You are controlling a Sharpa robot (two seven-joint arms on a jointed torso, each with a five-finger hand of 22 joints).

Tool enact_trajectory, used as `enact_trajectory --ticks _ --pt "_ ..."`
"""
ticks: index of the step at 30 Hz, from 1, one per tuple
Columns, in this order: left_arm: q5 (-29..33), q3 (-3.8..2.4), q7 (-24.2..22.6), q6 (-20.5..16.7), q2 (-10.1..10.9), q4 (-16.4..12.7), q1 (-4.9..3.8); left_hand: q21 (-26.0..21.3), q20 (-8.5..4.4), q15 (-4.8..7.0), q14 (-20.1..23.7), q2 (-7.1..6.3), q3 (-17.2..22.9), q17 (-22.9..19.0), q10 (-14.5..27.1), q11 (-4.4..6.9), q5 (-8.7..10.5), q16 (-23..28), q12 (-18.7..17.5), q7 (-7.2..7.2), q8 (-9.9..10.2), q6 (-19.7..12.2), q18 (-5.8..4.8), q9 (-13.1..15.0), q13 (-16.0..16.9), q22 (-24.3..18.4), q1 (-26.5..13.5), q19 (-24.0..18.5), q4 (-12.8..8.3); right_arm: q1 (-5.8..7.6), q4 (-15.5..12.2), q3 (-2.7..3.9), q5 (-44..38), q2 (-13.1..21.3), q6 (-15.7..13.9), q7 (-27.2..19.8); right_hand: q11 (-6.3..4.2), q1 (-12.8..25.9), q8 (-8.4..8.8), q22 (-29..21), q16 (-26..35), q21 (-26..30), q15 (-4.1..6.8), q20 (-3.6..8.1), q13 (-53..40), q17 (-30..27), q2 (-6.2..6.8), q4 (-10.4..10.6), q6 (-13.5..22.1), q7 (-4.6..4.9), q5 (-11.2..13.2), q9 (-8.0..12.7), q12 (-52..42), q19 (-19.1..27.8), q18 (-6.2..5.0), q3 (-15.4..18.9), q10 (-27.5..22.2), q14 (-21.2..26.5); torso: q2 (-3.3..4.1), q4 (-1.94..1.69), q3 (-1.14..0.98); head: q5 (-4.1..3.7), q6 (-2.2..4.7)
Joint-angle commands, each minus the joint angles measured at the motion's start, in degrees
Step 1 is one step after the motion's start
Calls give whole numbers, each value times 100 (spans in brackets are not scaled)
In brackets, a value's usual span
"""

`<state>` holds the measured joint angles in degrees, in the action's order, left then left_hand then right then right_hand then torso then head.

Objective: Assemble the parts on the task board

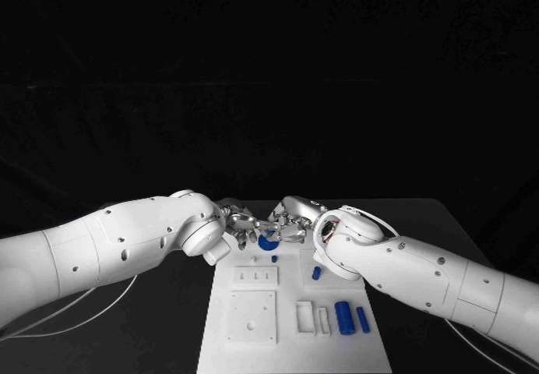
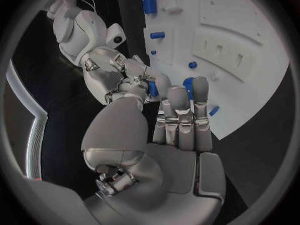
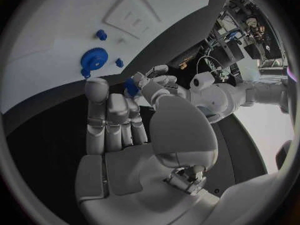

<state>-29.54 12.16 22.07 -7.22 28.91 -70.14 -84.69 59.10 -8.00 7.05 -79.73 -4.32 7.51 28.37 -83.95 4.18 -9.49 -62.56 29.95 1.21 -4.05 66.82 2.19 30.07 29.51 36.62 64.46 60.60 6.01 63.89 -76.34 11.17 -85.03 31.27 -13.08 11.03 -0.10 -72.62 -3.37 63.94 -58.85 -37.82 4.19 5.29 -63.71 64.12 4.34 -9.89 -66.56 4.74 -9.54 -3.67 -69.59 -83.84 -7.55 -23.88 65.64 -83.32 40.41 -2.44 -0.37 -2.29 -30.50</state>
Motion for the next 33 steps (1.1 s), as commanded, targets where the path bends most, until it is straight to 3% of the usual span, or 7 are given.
enact_trajectory --ticks 1,9,13,20,23,30,33 --pt "8 -9 -55 84 -36 -9 -5 -24 -13 9 33 62 -37 -8 -221 2 -24 20 -26 -1 20 25 19 -18 9 11 -7 -45 -81 -5 -18 -7 -56 -24 103 -32 -18 53 -21 -5 31 20 2 -5 7 3 -1 4 -30 7 -28 -5 28 -287 -70 40 -35 -2 0 2 -1 1 -5" --pt "1 -9 -52 91 -54 11 -5 -27 -17 13 36 151 -77 -4 -224 5 -52 11 -24 -14 18 54 15 -48 14 23 15 -46 -218 -6 -20 -12 -74 -30 121 -22 -20 50 -22 -23 41 27 4 -3 9 1 -2 5 -41 3 -35 -6 29 -287 -69 51 -36 -2 2 3 1 -6 -6" --pt "0 -9 -67 68 -59 12 -5 -26 -22 19 35 355 -109 -4 -226 12 -148 9 -26 -28 21 51 12 -65 12 32 123 -45 -422 -6 -19 -16 -84 -33 132 -17 -20 50 -22 -23 41 27 4 -3 9 1 -2 5 -41 3 -35 -6 29 -287 -69 51 -36 -2 2 2 -2 -9 -14" --pt "-1 -10 -91 44 -59 21 -5 -29 -29 25 40 633 -12 -6 -220 17 -720 15 -49 -51 19 15 9 -89 2 43 421 -52 -747 -10 -7 -26 -90 -37 146 -10 -20 50 -22 -23 41 27 4 -3 9 1 -2 5 -41 3 -35 -6 29 -287 -69 51 -36 -2 2 0 -4 -7 -25" --pt "0 -10 -99 48 -63 32 -5 -23 -31 25 40 678 95 -3 -222 15 -1181 12 -61 -48 12 -9 11 -63 -4 53 453 -57 -905 -14 -1 -31 -91 -41 148 -7 -21 50 -22 -26 44 27 4 -3 9 1 -2 6 -41 3 -37 -6 30 -287 -69 53 -36 -2 1 0 -5 -5 -31" --pt "17 -10 -114 73 -56 45 -6 3 -24 17 47 742 414 1 -226 5 -1856 14 -78 -5 8 -41 32 91 -17 90 247 -81 -1249 -21 24 -41 -92 -42 163 -2 -21 51 -20 -39 52 30 5 -2 12 -1 -2 9 -43 2 -46 -5 32 -287 -68 62 -39 -3 -2 6 -2 -10 -47" --pt "28 -10 -112 90 -50 48 -6 18 -17 16 49 759 621 5 -227 1 -2009 13 -85 -7 14 -20 46 185 -22 113 75 -97 -1409 -24 49 -44 -92 -40 167 -1 -21 52 -21 -46 57 30 6 -1 10 -1 -4 12 -41 2 -59 -5 31 -287 -68 64 -38 -3 -2 1 -1 -16 -45"
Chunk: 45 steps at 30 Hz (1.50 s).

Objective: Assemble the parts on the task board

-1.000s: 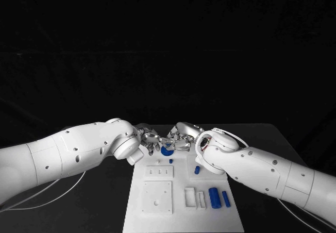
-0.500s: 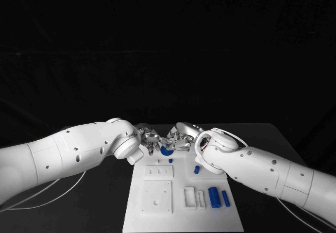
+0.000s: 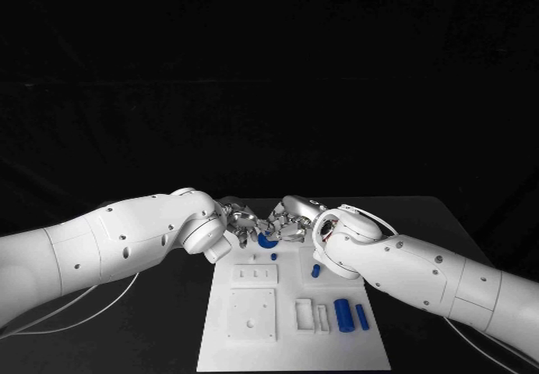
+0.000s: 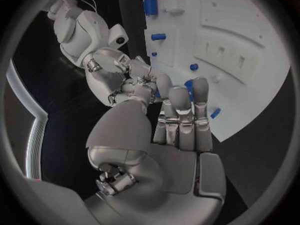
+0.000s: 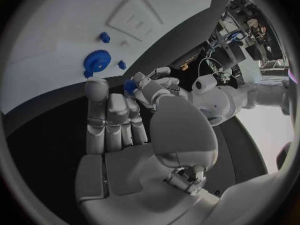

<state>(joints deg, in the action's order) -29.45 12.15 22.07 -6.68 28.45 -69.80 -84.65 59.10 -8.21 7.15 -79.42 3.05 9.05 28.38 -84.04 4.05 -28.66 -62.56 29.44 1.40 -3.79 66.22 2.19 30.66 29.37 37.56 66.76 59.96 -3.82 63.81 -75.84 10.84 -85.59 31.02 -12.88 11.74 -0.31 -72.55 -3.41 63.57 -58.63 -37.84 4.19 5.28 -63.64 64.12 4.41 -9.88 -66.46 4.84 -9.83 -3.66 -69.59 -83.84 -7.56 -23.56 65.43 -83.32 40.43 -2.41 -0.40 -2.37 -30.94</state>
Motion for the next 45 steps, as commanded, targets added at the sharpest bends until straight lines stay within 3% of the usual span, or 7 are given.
enact_trajectory --ticks 1,11,20,31,38,40,45 --pt "23 -9 -110 46 -3 15 -10 19 1 7 21 29 496 2 -213 15 -247 18 -39 -24 -21 63 48 137 -10 22 -153 -33 -443 -18 8 -12 -35 -14 147 -72 0 46 -17 -8 35 32 6 -1 3 -1 -11 10 -51 -7 -30 -6 31 -287 -68 32 -18 -3 -3 -5 3 -11 0" --pt "42 -9 -97 111 3 14 -10 30 -7 15 19 113 733 7 -220 22 -289 16 -28 -57 -18 220 50 232 -11 44 -274 -47 -499 -26 38 -17 -35 -12 146 -75 0 53 -17 -17 43 37 5 -1 9 -5 -8 17 -49 -8 -32 -6 37 -286 -68 38 -24 -2 0 -10 3 -12 -8" --pt "29 -9 -101 87 12 7 -10 32 -49 59 -2 50 839 98 -241 70 -392 -47 95 -172 -89 402 27 1132 -13 55 -389 -4 -466 -31 45 -18 -36 1 131 -69 8 146 -16 -96 108 124 -1 -7 74 -47 50 162 40 -4 -267 -3 92 -280 -76 281 -73 2 0 -8 0 4 -24" --pt "-97 -8 -66 3 34 -9 -10 49 -76 86 -42 -70 922 212 -246 105 -550 -87 236 -221 -25 446 23 1920 -53 85 -407 27 -460 -38 -5 -18 -38 63 -42 -63 71 181 -15 -287 307 405 -45 -46 311 -183 177 399 387 81 -218 6 302 -251 -108 593 -302 39 -2 -1 -5 18 -32" --pt "-202 -8 -7 7 47 -15 -10 58 -77 92 -71 -94 920 237 -253 123 -561 -107 274 -241 -32 492 25 1966 -50 91 -403 43 -457 -48 -100 -18 -31 227 -178 -127 162 75 -22 -714 760 1098 -115 -119 909 -427 317 729 918 193 -448 8 742 -210 -184 1364 -719 144 -3 -7 -1 19 -42" --pt "-235 -8 13 18 51 -19 -10 57 -76 91 -75 -108 918 251 -255 124 -556 -112 296 -245 -29 512 27 1984 -51 92 -401 46 -460 -58 -193 -19 -15 340 -179 -149 187 -15 -12 -809 835 1258 -135 -139 1116 -450 300 863 1224 222 -472 18 824 -213 -189 1698 -837 176 -1 -12 -1 21 -47" --pt "-380 -5 91 60 90 -31 -10 57 -72 89 -89 -125 911 272 -260 127 -545 -115 327 -256 -27 546 31 2003 -59 93 -399 55 -459 -80 -614 -8 123 850 -92 -223 206 -158 1 -809 972 1407 -158 -164 1418 -499 359 1100 1320 233 -575 25 798 -180 -171 2014 -963 256 -5 4 -4 56 -75"
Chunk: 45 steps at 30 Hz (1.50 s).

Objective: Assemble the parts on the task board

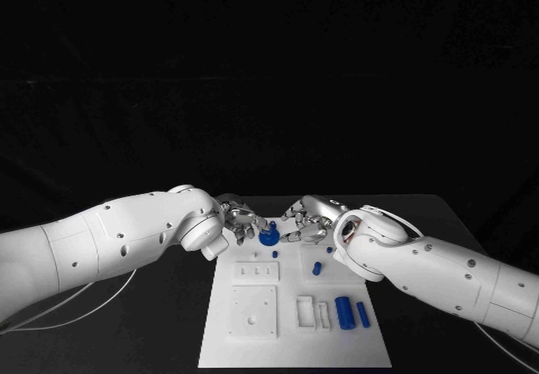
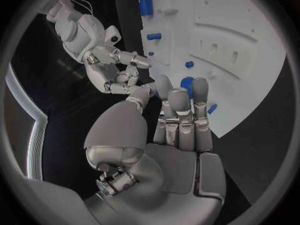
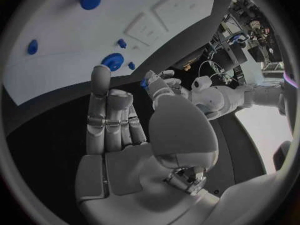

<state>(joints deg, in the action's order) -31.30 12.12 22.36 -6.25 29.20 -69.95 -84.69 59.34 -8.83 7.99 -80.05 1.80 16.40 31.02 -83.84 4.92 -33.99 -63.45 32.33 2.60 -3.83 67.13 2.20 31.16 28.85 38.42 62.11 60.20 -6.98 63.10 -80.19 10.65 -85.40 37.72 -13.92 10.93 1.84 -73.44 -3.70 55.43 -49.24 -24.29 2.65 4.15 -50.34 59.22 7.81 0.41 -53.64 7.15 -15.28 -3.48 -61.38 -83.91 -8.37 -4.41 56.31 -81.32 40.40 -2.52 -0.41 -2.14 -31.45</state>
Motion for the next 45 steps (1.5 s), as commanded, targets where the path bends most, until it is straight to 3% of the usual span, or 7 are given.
enact_trajectory --ticks 1,5,8,12,18,33,45 --pt "-222 0 75 20 21 -15 -5 33 -10 4 -28 -2 174 12 -280 41 -14 -26 43 -377 -23 458 31 1956 -9 7 67 32 -142 -11 -265 19 168 287 22 -162 -6 -77 30 11 42 72 -7 -52 120 -11 32 106 30 2 -38 7 -25 -170 -86 137 -63 73 -3 25 -5 42 -24" --pt "-372 56 105 -24 51 -21 -4 36 1 0 -58 -18 165 56 -284 39 -14 -36 129 -391 -23 509 41 1984 -18 11 72 47 -138 -14 -515 77 441 633 -9 -220 -13 -74 19 20 120 140 -10 -58 195 -67 -5 212 -193 -16 -67 -2 -35 -161 -78 200 -91 119 -11 61 -9 105 -39" --pt "-523 109 148 -79 67 -31 4 41 29 -13 -79 -24 151 145 -289 37 -6 -66 242 -410 -23 572 65 2058 -48 18 65 61 -125 -15 -563 239 657 821 -98 -279 -17 -84 18 16 185 178 -14 -63 231 -118 -32 225 -322 -24 -71 -6 -24 -148 -71 170 -103 150 -35 93 -19 133 -55" --pt "-702 148 239 -116 81 -56 55 58 50 -18 -100 -20 142 215 -288 35 32 -84 324 -424 -25 627 83 2107 -72 33 62 74 -114 5 -399 467 1093 948 -323 -402 -24 -95 16 29 199 215 -8 -56 300 -149 -44 213 -362 -29 -133 -7 -20 -170 -66 134 -86 144 -83 98 -24 144 -129" --pt "-852 164 301 -102 126 -171 133 -208 98 -13 -142 -19 106 370 -289 52 79 -150 477 -458 -48 721 104 2230 -88 97 40 300 -93 98 -29 629 1569 932 -629 -560 -33 -94 15 47 223 249 -4 -53 385 -176 -101 154 -409 -33 -360 -8 12 -165 -56 167 -70 161 -126 86 -32 175 -234" --pt "-1408 171 345 -297 190 -498 411 -728 241 -32 -184 -47 75 862 -281 72 78 -455 789 -539 -329 819 213 2779 -120 921 16 489 -87 253 753 721 1838 571 -933 -621 -40 -33 15 86 218 294 2 -47 491 -192 -142 102 -418 -34 -673 -8 11 -182 -49 200 -68 162 -182 53 -39 195 -474" --pt "-1513 172 384 -318 152 -479 602 -1584 389 -51 -189 -25 47 888 -281 73 76 -492 890 -567 -406 894 318 2871 -272 2055 -17 777 -123 276 909 724 1850 492 -973 -425 -45 -22 15 118 217 304 7 -41 534 -201 -156 79 -429 -37 -747 -8 3 -189 -46 172 -62 157 -179 57 -44 204 -497"
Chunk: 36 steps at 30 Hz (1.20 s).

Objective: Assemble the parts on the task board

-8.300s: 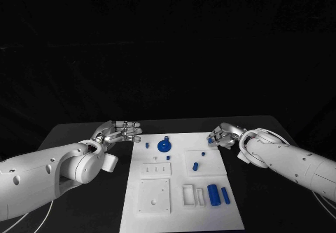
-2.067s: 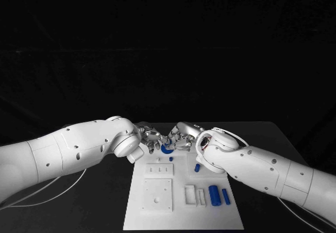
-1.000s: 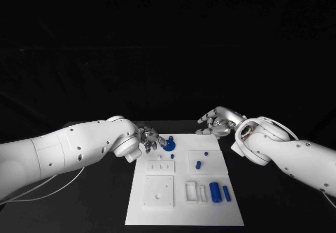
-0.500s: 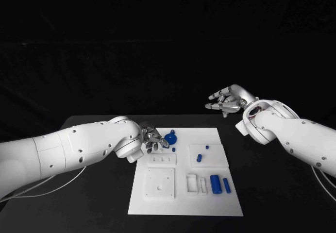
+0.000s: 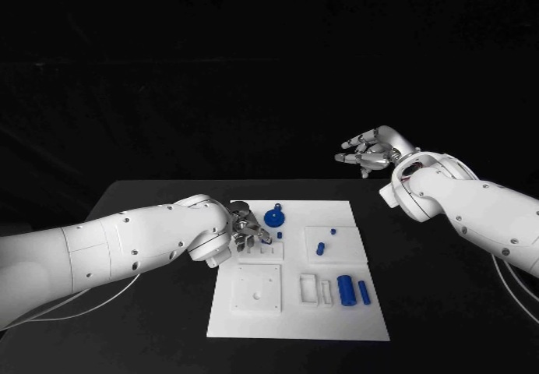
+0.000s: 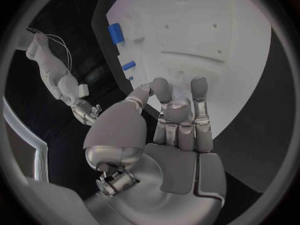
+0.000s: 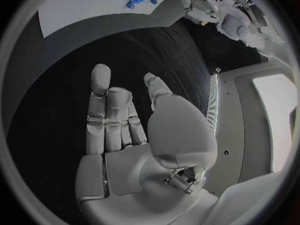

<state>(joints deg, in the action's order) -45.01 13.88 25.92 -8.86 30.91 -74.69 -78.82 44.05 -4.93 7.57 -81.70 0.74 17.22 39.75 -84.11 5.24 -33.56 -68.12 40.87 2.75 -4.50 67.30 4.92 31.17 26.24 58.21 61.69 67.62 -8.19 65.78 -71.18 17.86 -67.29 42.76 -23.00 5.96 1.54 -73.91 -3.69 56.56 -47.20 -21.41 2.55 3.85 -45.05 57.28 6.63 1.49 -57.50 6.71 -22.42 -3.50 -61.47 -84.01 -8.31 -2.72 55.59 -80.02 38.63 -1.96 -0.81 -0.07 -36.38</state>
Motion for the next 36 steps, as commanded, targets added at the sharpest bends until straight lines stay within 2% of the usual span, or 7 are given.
enact_trajectory --ticks 1,10,15,20,25,32,36 --pt "-152 -4 32 -41 -22 -2 23 -111 3 -13 -27 83 -36 20 -256 45 39 -30 55 -581 -341 873 51 2880 -25 145 25 56 -2 9 11 3 40 -14 -60 77 -15 26 14 5 12 17 17 -11 5 -7 -38 -28 -42 7 -34 -6 13 -179 -52 2 10 26 -3 3 -5 -2 -4" --pt "-213 -4 114 199 -75 102 90 -489 6 -19 -25 154 -5 2 -255 42 41 -7 88 -586 -338 893 33 2908 -106 577 -48 176 -25 10 19 3 42 -21 -10 129 -15 50 14 13 38 33 15 -13 18 -29 -57 -17 -40 8 -41 -6 7 -176 -51 -13 2 38 5 -10 0 -27 -12" --pt "-292 -4 147 307 -87 143 103 -654 6 -18 -28 184 -14 42 -254 49 69 -35 146 -597 -364 912 25 2950 -103 772 -66 238 -18 10 19 3 44 -23 2 138 -16 52 14 16 40 43 16 -13 25 -33 -55 -14 -47 7 -58 -6 3 -177 -50 -26 1 38 8 -4 -2 -24 -16" --pt "-466 -4 199 495 -89 147 115 -833 -49 4 -25 202 -23 111 -251 64 85 -88 243 -613 -423 926 -21 3028 -44 1016 -86 302 -12 10 19 3 46 -26 10 140 -16 56 14 19 45 51 16 -13 31 -39 -52 -11 -40 9 -81 -6 1 -180 -50 -36 -1 41 11 -6 4 -11 2" --pt "-570 -4 269 589 -100 188 123 -917 -69 8 -27 208 -20 112 -251 63 91 -92 239 -615 -443 915 -46 3041 -36 1111 -84 333 -5 10 12 3 47 -28 10 138 -17 54 14 22 44 59 17 -12 38 -41 -57 -10 -48 8 -114 -6 -2 -183 -49 -57 -2 40 11 -7 5 -8 -11" --pt "-713 -4 350 745 -126 234 143 -1386 -56 1 -28 236 -50 128 -250 62 166 -118 249 -619 -413 959 -58 3015 -3 1627 -70 509 -3 10 13 3 48 -29 15 135 -17 57 14 26 47 64 17 -11 43 -45 -54 -10 -41 8 -131 -5 -2 -184 -48 -69 -4 42 11 -6 7 -22 -32" --pt "-768 -5 367 781 -139 245 155 -1454 -59 -1 -30 252 -61 128 -250 63 235 -121 252 -620 -408 960 -62 3020 0 1698 -65 542 13 10 13 3 48 -30 20 133 -17 57 14 26 47 64 17 -11 43 -45 -54 -10 -41 8 -131 -5 -2 -184 -48 -69 -4 42 13 -7 7 -10 -31"
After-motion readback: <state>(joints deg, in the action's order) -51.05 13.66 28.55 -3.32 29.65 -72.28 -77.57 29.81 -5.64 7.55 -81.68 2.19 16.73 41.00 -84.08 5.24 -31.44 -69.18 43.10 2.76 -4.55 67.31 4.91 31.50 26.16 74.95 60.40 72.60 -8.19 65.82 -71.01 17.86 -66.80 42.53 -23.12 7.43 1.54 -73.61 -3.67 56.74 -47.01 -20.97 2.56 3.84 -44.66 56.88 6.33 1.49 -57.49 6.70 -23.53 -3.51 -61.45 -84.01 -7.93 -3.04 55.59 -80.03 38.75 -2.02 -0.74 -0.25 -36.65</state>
